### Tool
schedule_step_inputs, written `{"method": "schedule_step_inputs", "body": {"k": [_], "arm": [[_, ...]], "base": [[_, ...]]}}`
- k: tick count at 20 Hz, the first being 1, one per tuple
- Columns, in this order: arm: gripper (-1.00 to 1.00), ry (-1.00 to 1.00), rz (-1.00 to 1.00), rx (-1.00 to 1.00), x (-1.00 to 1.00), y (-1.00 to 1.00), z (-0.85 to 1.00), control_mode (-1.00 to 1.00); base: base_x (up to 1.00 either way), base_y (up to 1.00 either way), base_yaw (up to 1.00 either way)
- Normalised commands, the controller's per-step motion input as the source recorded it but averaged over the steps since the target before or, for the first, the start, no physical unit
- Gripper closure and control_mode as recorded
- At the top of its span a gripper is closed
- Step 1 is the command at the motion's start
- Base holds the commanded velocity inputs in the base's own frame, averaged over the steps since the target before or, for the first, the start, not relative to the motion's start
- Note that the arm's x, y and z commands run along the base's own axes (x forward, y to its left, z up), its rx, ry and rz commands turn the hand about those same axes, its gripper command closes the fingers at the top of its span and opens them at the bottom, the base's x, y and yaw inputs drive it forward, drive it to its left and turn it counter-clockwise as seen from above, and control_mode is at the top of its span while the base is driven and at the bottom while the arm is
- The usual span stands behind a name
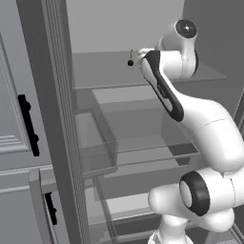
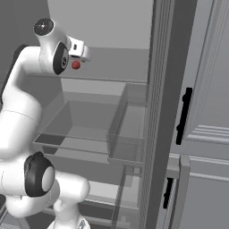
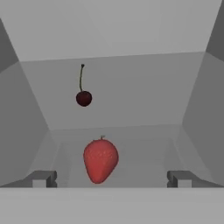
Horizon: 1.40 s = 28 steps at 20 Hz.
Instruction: Take the strawberry from the fridge and place it on top of the pancake, located on the dining counter.
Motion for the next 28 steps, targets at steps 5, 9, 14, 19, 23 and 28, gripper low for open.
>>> {"method": "schedule_step_inputs", "body": {"k": [5, 9, 14, 19, 23, 28], "arm": [[-1.00, 0.02, 0.00, 0.00, 0.41, 0.05, -0.15, -1.00], [-1.00, 0.10, 0.00, 0.00, 0.00, 0.09, -0.09, -1.00], [-1.00, 0.10, 0.00, 0.00, -0.01, 0.22, -0.14, -1.00], [-1.00, 0.04, 0.00, 0.00, 0.18, 0.01, -0.11, -1.00], [-1.00, 0.00, 0.00, 0.00, 0.40, 0.02, 0.00, -1.00], [-1.00, 0.00, 0.00, -0.05, 0.03, 0.00, -0.18, -1.00]], "base": [[0.00, 0.00, 0.00], [0.00, 0.00, 0.00], [0.00, 0.00, 0.00], [0.00, 0.00, 0.00], [0.00, 0.00, 0.00], [0.00, 0.00, 0.00]]}}
